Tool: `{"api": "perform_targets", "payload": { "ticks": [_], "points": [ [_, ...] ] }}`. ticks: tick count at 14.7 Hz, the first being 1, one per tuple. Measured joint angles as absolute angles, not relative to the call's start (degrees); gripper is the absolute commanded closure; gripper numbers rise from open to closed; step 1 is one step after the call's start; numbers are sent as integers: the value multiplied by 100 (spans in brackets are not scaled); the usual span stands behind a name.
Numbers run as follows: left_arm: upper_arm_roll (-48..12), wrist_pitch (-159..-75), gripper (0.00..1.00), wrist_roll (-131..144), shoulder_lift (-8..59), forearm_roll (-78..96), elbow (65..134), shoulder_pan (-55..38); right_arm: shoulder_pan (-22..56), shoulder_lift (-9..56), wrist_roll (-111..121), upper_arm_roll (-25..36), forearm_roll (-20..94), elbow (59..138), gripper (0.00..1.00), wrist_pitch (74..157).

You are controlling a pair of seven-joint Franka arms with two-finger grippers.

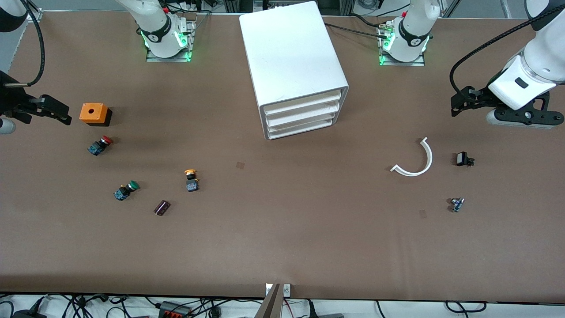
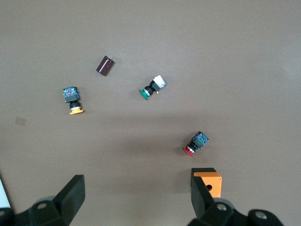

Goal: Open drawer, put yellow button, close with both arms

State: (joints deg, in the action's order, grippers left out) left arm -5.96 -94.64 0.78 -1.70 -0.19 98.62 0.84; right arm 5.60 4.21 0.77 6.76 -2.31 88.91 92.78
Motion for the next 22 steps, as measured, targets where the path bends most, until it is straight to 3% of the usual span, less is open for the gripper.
{"api": "perform_targets", "payload": {
  "ticks": [5,11,14,22],
  "points": [
    [-749,-8891,0,78,-170,166,9858,58,742,482,81,668,-190,8949,0,9339],
    [-796,-7288,0,65,73,1333,9851,-111,859,1070,81,657,142,8999,0,9973],
    [-802,-7350,0,33,631,2529,9857,-208,1183,1534,67,647,141,9013,0,10416],
    [-804,-8632,2,-2490,2158,5099,9950,-285,1812,2491,47,632,228,9025,0,11406]
  ]
}}
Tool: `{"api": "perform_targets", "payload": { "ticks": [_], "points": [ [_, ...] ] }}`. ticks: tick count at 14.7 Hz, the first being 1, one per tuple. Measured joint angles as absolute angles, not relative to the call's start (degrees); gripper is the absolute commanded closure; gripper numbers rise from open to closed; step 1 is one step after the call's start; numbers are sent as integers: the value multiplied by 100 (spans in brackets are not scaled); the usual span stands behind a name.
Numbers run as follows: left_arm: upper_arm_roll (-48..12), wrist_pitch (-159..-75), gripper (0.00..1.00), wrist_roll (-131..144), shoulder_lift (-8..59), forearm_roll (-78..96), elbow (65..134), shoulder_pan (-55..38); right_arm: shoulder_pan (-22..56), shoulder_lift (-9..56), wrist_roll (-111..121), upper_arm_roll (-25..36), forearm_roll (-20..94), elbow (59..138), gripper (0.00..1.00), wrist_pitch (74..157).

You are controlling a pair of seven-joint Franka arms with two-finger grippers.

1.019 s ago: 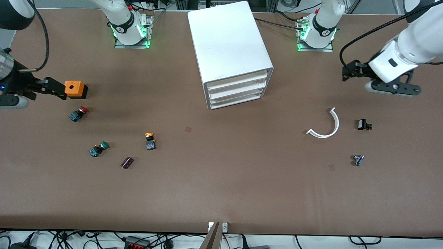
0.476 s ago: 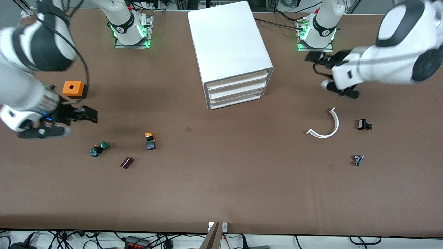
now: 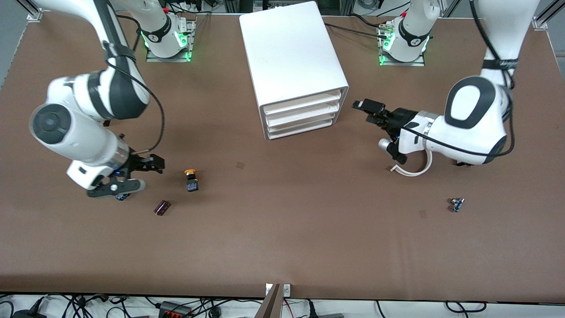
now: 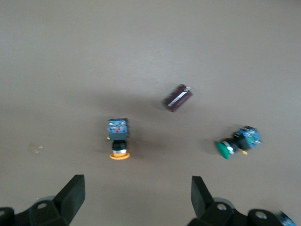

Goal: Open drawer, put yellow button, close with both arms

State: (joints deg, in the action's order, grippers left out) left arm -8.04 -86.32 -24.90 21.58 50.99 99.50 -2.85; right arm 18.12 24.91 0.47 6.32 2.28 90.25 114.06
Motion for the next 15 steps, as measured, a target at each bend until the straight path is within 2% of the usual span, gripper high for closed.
{"api": "perform_targets", "payload": {
  "ticks": [1,3,5,6,8,13,15],
  "points": [
    [-803,-8683,4,-2796,2270,5399,10002,-293,1872,2636,43,631,321,9028,0,11544],
    [-805,-8892,16,-3446,2417,6026,10284,-367,1927,2961,43,631,478,9033,0,11802],
    [-810,-9157,33,-4186,2469,6495,10686,-568,1936,3270,43,631,518,9033,0,12020],
    [-811,-9264,38,-4523,2483,6594,10861,-678,1952,3390,43,631,522,9032,0,12066],
    [-814,-9346,45,-5032,2539,6664,11084,-833,2023,3585,43,628,524,9031,0,12084],
    [-919,-9329,56,-5249,2566,6667,11373,-906,2191,4019,1,626,537,9032,0,12141],
    [-971,-9313,70,-5369,2569,6667,11468,-911,2212,4165,-27,626,538,9032,0,12207]
  ]
}}
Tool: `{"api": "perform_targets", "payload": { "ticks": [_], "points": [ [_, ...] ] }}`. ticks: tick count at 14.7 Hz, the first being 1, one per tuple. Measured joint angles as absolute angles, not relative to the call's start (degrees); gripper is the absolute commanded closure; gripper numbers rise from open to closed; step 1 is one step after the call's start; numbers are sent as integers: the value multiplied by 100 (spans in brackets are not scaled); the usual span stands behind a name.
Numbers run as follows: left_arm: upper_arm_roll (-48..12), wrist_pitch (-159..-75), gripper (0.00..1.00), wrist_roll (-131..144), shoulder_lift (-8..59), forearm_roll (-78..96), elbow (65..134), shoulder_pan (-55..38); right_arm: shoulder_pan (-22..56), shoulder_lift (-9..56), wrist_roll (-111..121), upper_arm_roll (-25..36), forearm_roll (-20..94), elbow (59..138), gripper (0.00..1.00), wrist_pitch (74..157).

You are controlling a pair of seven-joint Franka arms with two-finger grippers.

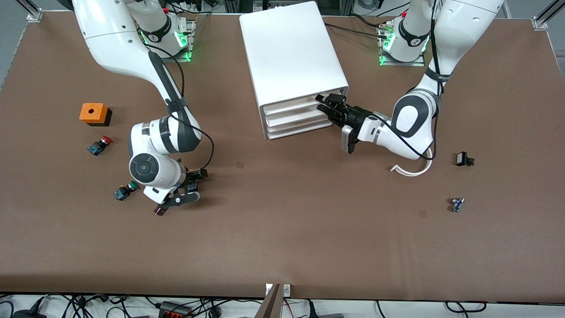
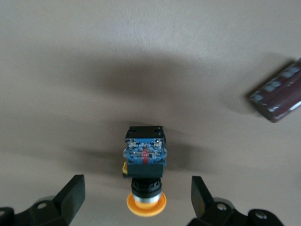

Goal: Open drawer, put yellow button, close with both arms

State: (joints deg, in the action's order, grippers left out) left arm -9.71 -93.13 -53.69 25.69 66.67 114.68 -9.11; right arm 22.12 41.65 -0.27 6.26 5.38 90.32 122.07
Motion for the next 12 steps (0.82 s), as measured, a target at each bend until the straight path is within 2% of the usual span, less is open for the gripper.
{"api": "perform_targets", "payload": {
  "ticks": [4,7,8,9,10,12],
  "points": [
    [-969,-9155,96,-5674,2628,6667,11529,-874,2211,4296,-30,628,538,9031,0,12387],
    [-965,-9129,98,-5787,2653,6653,11524,-858,2212,4339,-35,628,539,9031,5,12429],
    [-959,-9129,98,-5795,2655,6625,11503,-851,2211,4365,-35,628,540,9030,18,12434],
    [-954,-9130,98,-5795,2666,6576,11453,-829,2211,4393,-36,628,540,9031,37,12445],
    [-952,-9130,98,-5795,2695,6502,11369,-789,2211,4415,-36,629,540,9031,62,12453],
    [-947,-9130,98,-5790,2829,6399,11100,-691,2211,4420,-37,630,539,9018,98,12465]
  ]
}}
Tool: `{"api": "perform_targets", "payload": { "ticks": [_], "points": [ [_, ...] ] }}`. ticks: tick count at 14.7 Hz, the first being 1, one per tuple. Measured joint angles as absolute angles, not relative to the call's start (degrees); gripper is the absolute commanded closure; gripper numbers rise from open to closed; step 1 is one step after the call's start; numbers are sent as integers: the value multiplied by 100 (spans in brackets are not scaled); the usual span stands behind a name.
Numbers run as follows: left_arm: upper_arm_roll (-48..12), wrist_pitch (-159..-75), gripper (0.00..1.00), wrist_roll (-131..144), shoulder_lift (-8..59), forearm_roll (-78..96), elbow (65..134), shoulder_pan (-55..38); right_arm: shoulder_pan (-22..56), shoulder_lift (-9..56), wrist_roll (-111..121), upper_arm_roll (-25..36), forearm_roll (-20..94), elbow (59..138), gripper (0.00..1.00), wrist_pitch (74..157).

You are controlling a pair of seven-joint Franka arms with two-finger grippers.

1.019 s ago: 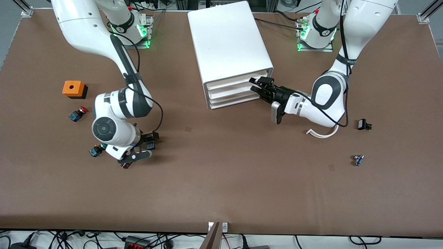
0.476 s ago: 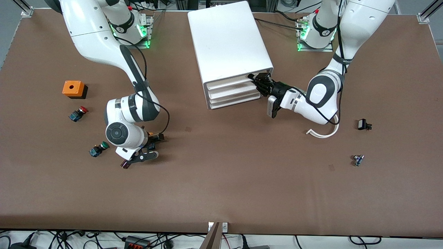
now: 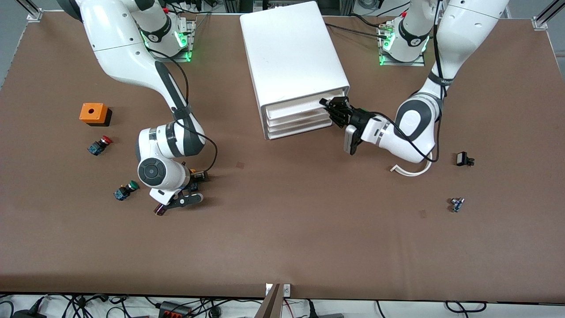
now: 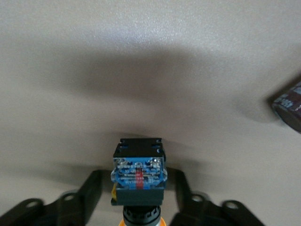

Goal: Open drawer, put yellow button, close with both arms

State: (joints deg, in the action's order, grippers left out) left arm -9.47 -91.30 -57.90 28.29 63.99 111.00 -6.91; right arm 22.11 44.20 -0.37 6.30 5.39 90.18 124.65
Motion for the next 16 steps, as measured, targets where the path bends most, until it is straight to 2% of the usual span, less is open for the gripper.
{"api": "perform_targets", "payload": {
  "ticks": [6,9,10,11,12,13,16],
  "points": [
    [-906,-8899,97,-5760,3667,6340,9905,-363,2211,4334,-36,633,540,8551,100,12327],
    [-838,-8829,96,-5726,3909,6327,9502,-337,2216,4060,-36,638,540,7921,100,11694],
    [-810,-8820,85,-5724,3950,6324,9414,-337,2229,3960,-36,637,540,7612,100,11372],
    [-780,-8820,48,-5720,3976,6313,9338,-337,2257,3876,-51,635,540,7278,100,11023],
    [-750,-8848,3,-5718,3997,6258,9258,-337,2310,3809,-159,631,542,6932,100,10657],
    [-736,-8853,0,-5715,4012,6146,9149,-331,2398,3764,-359,626,549,6608,100,10308],
    [-675,-8994,0,-5568,4021,5798,8815,-306,2896,3707,-1122,607,563,5967,100,9675]
  ]
}}
